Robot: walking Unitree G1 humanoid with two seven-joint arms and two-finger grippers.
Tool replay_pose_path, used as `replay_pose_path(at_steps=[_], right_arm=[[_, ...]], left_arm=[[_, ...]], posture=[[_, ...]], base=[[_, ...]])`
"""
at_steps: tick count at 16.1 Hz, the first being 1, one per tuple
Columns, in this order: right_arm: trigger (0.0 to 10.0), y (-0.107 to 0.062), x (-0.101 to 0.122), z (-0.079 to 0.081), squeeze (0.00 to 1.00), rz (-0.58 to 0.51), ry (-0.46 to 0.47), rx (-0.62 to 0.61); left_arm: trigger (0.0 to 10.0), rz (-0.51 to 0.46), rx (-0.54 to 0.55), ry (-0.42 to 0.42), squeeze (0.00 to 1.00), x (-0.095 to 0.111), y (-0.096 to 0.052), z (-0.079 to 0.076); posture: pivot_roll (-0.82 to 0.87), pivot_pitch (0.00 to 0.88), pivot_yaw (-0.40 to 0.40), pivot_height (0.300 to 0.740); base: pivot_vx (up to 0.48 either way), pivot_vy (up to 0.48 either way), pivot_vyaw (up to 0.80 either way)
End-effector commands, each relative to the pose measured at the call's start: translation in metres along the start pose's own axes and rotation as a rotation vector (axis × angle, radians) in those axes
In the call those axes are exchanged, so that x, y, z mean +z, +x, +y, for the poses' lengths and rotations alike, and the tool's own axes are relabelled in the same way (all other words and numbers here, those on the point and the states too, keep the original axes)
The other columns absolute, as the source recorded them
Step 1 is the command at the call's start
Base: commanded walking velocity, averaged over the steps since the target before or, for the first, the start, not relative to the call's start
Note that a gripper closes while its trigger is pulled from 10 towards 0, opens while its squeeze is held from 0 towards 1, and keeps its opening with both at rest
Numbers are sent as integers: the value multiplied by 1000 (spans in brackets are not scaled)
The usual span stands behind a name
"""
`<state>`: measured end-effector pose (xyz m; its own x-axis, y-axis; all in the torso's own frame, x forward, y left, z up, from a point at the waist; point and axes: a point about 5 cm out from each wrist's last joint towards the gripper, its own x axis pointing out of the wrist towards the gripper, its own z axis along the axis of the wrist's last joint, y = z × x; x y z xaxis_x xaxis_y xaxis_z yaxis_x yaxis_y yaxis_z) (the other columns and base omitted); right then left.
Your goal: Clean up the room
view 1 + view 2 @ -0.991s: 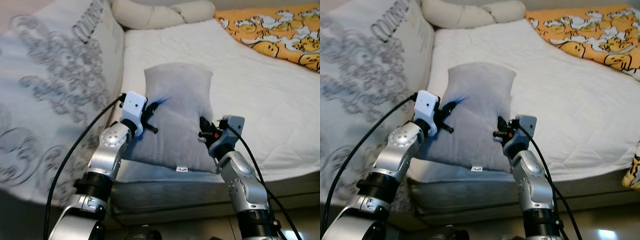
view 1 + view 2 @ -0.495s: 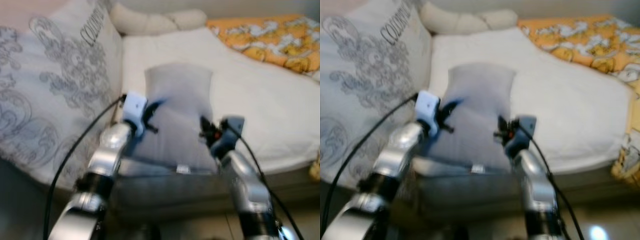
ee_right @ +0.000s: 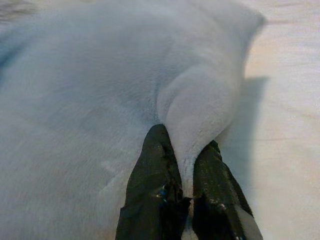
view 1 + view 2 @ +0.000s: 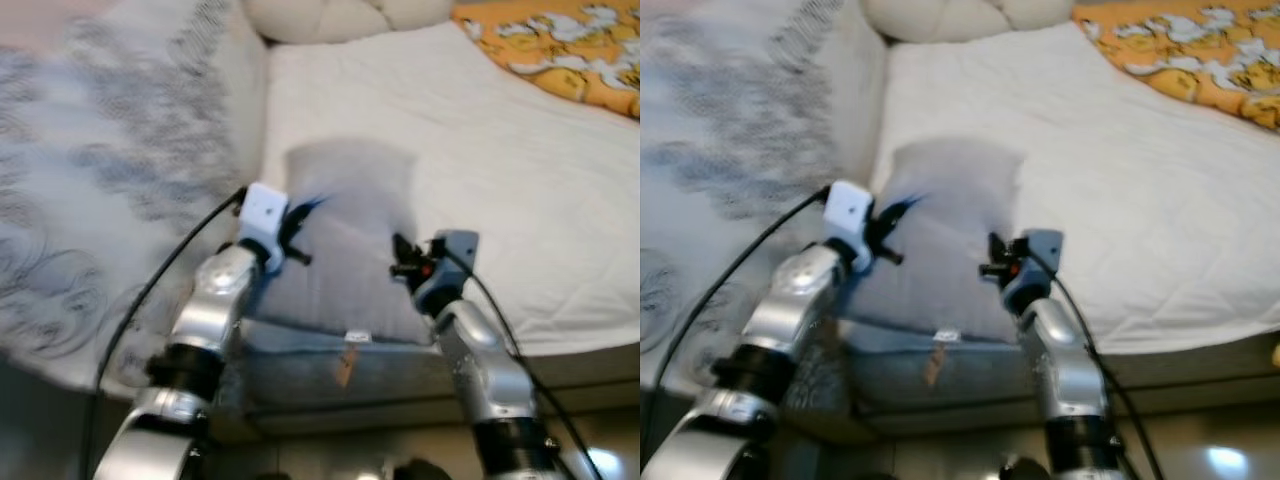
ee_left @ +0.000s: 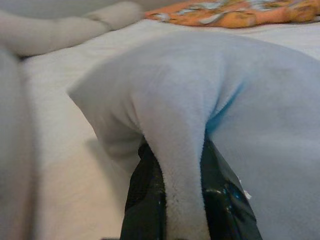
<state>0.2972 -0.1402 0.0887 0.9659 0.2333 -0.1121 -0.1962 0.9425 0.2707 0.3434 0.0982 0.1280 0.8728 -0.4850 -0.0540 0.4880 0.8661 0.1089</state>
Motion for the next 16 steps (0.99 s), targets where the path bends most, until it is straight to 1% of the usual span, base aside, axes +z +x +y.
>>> replay_pose_path(at_steps=[1, 3, 6, 7, 8, 9, 10, 12, 13, 14, 16], right_arm=[[10000, 2, 8, 4, 0, -41, 0, 3], [10000, 3, 8, 3, 0, -40, -1, 2], [10000, 3, 9, 3, 0, -32, -28, 12], [10000, 3, 9, 5, 0, -29, -45, 22], [10000, 3, 9, 5, 0, -29, -42, 25], [10000, 4, 8, 4, 0, -28, -15, 8], [10000, 4, 8, 2, 0, -29, -7, 1], [10000, 3, 7, 2, 0, -21, -12, 3], [10000, 2, 2, 2, 0, 17, -23, 20], [10000, 0, -4, 0, 1000, 56, -57, 30], [10000, -1, -9, -4, 1000, 79, -72, 6]], left_arm=[[10000, -45, 49, 29, 0, 12, -2, 16], [10000, -45, 52, 29, 0, 12, -2, 16], [10000, -45, 58, 30, 0, 13, -2, 17], [10000, -45, 60, 31, 0, 13, -1, 17], [10000, -45, 62, 30, 0, 13, -1, 18], [10000, -43, 65, 29, 0, 13, -1, 18], [10000, -42, 65, 30, 0, 13, -1, 18], [10000, -38, 64, 41, 0, 12, -2, 19], [10000, -41, 69, 51, 0, 12, -2, 19], [10000, -40, 77, 69, 0, 13, -2, 20], [10000, -40, 87, 88, 0, 14, -1, 22]], posture=[[29, 0, 107, 740], [30, 0, 106, 740], [33, 0, 103, 740], [35, 0, 102, 740], [36, 0, 101, 740], [37, 0, 100, 740], [37, 0, 100, 740], [36, 0, 103, 740], [35, 0, 104, 740], [35, 0, 105, 740], [35, 0, 105, 740]], base=[[311, 0, 0], [317, 0, 0], [312, 0, 0], [315, 0, 800], [315, 0, 800], [315, 0, 0], [307, 0, 0], [296, 0, 0], [0, 0, 0], [0, 0, 0], [0, 0, 0]])
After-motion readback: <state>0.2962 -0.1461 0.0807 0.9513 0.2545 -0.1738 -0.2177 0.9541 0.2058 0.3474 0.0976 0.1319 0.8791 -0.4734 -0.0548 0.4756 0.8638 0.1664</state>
